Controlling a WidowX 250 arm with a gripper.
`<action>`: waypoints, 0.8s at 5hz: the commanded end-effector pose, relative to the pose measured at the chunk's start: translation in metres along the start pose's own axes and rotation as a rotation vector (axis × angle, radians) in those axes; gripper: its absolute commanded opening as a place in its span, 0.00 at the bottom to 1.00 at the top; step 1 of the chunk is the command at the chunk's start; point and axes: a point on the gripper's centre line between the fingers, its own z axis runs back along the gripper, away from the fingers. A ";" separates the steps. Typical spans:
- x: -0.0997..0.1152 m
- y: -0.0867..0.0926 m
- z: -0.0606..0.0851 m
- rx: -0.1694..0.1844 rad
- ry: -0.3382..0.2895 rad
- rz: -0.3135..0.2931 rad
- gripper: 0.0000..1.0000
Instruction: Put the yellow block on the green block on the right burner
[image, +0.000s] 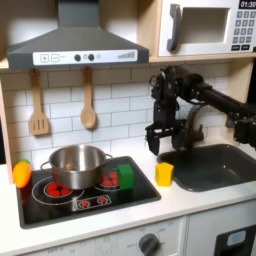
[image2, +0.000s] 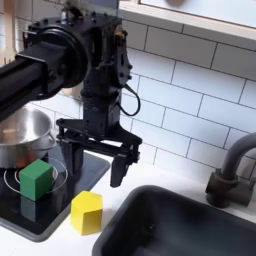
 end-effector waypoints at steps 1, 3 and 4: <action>0.000 0.005 -0.005 -0.019 -0.011 -0.048 1.00; -0.005 0.008 -0.014 -0.067 0.007 -0.127 1.00; -0.007 0.007 -0.015 -0.073 0.019 -0.119 1.00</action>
